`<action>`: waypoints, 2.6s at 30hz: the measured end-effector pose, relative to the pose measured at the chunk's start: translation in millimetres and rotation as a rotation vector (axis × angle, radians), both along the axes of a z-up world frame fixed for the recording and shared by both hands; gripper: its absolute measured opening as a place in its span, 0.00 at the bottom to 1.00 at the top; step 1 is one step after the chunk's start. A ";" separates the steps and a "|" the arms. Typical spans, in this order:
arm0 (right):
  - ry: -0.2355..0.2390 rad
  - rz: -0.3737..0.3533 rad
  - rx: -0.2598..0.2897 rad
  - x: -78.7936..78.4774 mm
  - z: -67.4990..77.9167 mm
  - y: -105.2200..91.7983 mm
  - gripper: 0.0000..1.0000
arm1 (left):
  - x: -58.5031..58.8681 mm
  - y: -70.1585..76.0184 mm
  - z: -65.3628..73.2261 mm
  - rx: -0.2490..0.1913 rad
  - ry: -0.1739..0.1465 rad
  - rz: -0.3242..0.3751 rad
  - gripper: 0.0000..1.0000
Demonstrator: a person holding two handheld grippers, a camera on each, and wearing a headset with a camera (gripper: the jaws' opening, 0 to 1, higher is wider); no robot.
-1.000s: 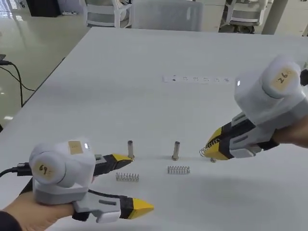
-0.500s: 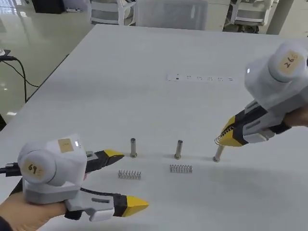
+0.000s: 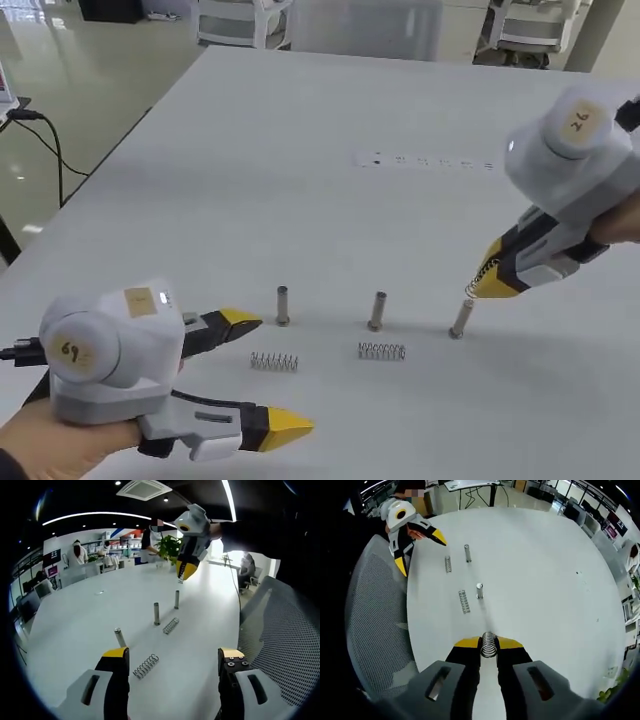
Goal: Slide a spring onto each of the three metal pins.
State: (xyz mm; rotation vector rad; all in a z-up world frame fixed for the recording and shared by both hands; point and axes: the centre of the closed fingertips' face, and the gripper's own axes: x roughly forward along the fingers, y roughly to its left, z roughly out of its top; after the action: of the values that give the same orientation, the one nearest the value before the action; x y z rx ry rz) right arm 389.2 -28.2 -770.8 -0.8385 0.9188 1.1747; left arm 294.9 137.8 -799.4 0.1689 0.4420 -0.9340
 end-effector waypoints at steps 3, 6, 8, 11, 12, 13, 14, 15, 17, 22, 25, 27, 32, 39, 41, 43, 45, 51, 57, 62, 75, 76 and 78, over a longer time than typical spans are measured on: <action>0.020 -0.009 -0.011 3.8 -5.6 -2.3 0.13 | -0.1 0.7 -0.1 0.001 0.001 0.002 0.71; 0.029 -0.005 -0.040 5.1 -11.8 -5.9 0.13 | -0.3 1.9 -0.2 0.002 0.002 0.004 0.71; 0.045 -0.008 -0.048 5.2 -15.3 -6.6 0.13 | -0.3 2.9 -0.2 0.001 0.004 0.006 0.71; 0.048 -0.003 -0.061 6.4 -19.2 -6.9 0.13 | -0.6 3.8 -0.7 0.001 0.005 0.009 0.71; 0.047 -0.002 -0.064 7.1 -19.9 -6.5 0.13 | -1.0 3.7 -1.0 0.001 0.006 0.009 0.71; 0.047 -0.001 -0.064 7.7 -20.0 -6.2 0.13 | -1.2 3.8 -1.1 0.001 0.007 0.009 0.71; 0.049 -0.002 -0.065 8.4 -20.7 -5.8 0.13 | -1.4 3.9 -1.3 0.001 0.008 0.010 0.71; 0.049 -0.001 -0.066 9.0 -21.3 -5.7 0.13 | -1.5 4.0 -1.4 0.001 0.008 0.010 0.71; 0.056 -0.001 -0.072 9.5 -23.2 -5.6 0.13 | -1.7 4.3 -1.2 0.001 0.008 0.011 0.70; 0.062 0.003 -0.091 9.4 -27.7 -6.2 0.13 | -1.4 5.3 -1.3 -0.001 0.009 0.014 0.70; 0.068 0.006 -0.095 9.3 -28.7 -6.2 0.13 | -1.4 5.5 -2.1 0.000 0.011 0.015 0.70; 0.072 0.005 -0.104 9.8 -30.5 -7.1 0.13 | -1.3 5.6 -2.6 0.000 0.012 0.015 0.70; 0.082 0.012 -0.114 9.1 -36.2 -6.9 0.13 | -1.3 5.3 -2.9 -0.001 0.014 0.015 0.70; 0.099 0.016 -0.138 8.3 -51.0 -6.0 0.13 | -1.2 5.3 -2.9 0.000 0.016 0.017 0.69; 0.111 0.014 -0.145 7.1 -56.9 -5.9 0.13 | -1.1 5.5 -3.3 0.001 0.017 0.018 0.69; 0.109 0.016 -0.155 7.1 -62.2 -6.5 0.13 | -1.1 5.7 -3.6 0.001 0.018 0.018 0.69; 0.112 0.018 -0.169 5.9 -67.8 -7.8 0.13 | -1.1 6.2 -3.8 0.001 0.018 0.020 0.69; 0.115 0.011 -0.173 5.2 -78.9 -7.6 0.13 | -1.3 7.7 -4.1 0.000 0.019 0.026 0.69; 0.116 0.002 -0.172 2.6 -85.0 -7.0 0.13 | -1.8 7.0 -4.8 0.000 0.022 0.023 0.68; 0.114 0.003 -0.164 1.1 -88.1 -7.1 0.14 | -1.4 6.3 -4.4 -0.001 0.022 0.022 0.68; 0.096 0.018 -0.131 1.4 -84.8 -4.2 0.24 | -1.7 6.0 -3.1 0.002 0.021 0.020 0.68; 0.096 0.024 -0.127 0.3 -83.6 -3.7 0.25 | -1.7 5.9 -3.0 0.002 0.021 0.020 0.68; 0.097 0.032 -0.124 0.4 -83.2 -2.9 0.27 | -1.6 5.7 -2.9 0.004 0.021 0.020 0.68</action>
State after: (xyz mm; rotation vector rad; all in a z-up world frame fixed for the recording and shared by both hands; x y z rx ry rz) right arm 389.6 -31.1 -854.0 -0.9047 1.0696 1.2034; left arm 293.3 143.5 -802.3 0.1580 0.4641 -0.9165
